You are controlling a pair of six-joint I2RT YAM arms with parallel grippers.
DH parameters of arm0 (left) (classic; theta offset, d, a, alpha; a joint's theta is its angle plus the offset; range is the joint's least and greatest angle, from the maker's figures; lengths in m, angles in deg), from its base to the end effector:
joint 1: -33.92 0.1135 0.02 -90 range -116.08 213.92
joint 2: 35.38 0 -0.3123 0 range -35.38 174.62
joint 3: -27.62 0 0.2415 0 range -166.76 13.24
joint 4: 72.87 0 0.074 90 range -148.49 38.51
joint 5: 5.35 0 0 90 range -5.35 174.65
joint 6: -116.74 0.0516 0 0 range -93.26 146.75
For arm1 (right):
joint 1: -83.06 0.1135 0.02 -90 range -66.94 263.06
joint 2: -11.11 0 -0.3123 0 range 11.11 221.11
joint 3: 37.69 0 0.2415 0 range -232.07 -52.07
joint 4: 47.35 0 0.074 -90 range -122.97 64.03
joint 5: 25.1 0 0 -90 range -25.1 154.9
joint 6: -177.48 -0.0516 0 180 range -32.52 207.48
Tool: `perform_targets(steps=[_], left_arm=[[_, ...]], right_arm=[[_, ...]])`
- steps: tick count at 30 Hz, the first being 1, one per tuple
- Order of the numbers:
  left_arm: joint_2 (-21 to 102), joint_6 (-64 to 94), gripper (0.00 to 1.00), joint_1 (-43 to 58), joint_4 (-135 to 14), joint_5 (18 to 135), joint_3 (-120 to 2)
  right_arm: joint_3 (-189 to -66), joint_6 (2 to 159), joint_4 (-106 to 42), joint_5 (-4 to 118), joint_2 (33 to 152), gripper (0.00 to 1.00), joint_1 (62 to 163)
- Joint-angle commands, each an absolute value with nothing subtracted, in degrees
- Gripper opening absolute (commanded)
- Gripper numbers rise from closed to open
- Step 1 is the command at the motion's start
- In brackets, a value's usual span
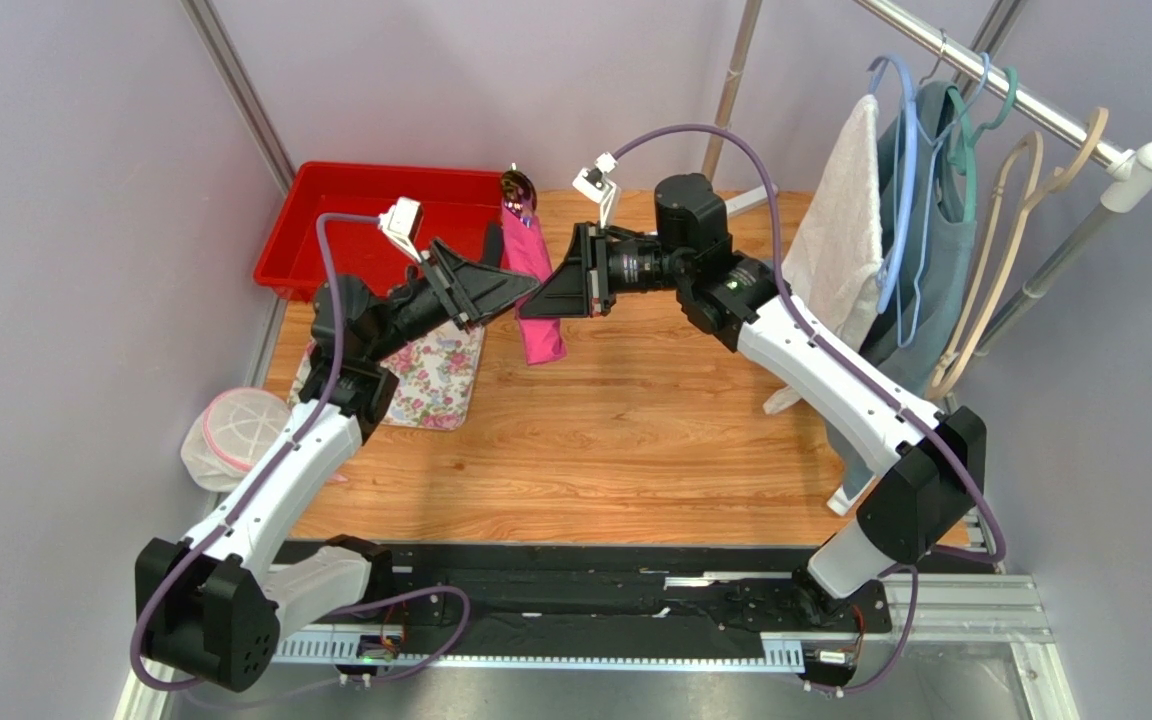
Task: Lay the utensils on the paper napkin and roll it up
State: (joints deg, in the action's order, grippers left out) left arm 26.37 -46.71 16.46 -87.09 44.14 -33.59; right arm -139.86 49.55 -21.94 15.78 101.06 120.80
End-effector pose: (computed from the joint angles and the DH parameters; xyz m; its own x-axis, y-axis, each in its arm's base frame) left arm 0.2033 -0.0991 0.4131 -0.7315 -0.5339 -0.4240 0.4527 0.0846 -0.8876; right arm 0.2613 0.2516 0.4523 -0.7464 -0.0690 -0.6619 -0.6642 0.1387 0.7346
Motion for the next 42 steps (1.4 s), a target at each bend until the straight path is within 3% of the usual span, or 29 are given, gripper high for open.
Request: perform_targets(steps=[1,4,6,7,8,11,15,23,29,30,31,42], left_arm=[[27.3,-48.9,0.46,15.4,-88.0,41.7,-34.7],[27.7,-49.0,0.36,15.2,-88.0,41.2,-35.1],[28.1,-49.5,0.21,15.2,-88.7,40.4,-34.8],[28.2,-49.3,0.07,15.2,-89.0,40.1,-34.8],[28.2,-48.7,0.00,15.2,-88.6,39.6,-34.8],[27.8,-46.3,0.00,15.3,-88.8,38.1,-34.5],[27.7,-43.7,0.00,16.2,-89.8,36.6,-33.9],[32.5,-42.1,0.00,21.4,-91.1,30.8,-36.3],[37.2,-31.5,0.00,24.3,-80.3,28.7,-43.9],[38.3,-29.5,0.00,24.9,-78.3,28.2,-45.3],[40.5,-26.0,0.00,26.3,-74.9,27.9,-48.3],[61.0,-12.4,0.00,35.5,-66.2,27.8,-68.9]], right_arm=[[-142.3,47.8,-29.1,15.3,101.9,0.00,122.1],[-142.7,47.8,-29.2,15.5,102.3,0.00,122.1],[-142.9,47.9,-29.2,15.4,102.5,0.00,122.0],[-143.0,47.9,-29.2,15.3,102.6,0.00,122.1],[-143.2,48.0,-29.2,15.2,102.7,0.00,122.0],[-143.2,48.4,-29.0,14.9,102.8,0.00,122.0],[-143.2,49.8,-27.6,14.5,102.7,0.08,121.9],[-143.1,52.1,-23.0,15.1,102.3,0.45,120.9],[-144.3,56.8,-14.7,17.7,102.1,0.81,118.8],[-144.0,57.1,-14.0,18.0,102.0,0.93,118.2],[-143.7,57.3,-12.6,18.2,101.8,0.99,117.7],[-139.4,61.0,-7.7,18.4,100.3,1.00,112.1]])
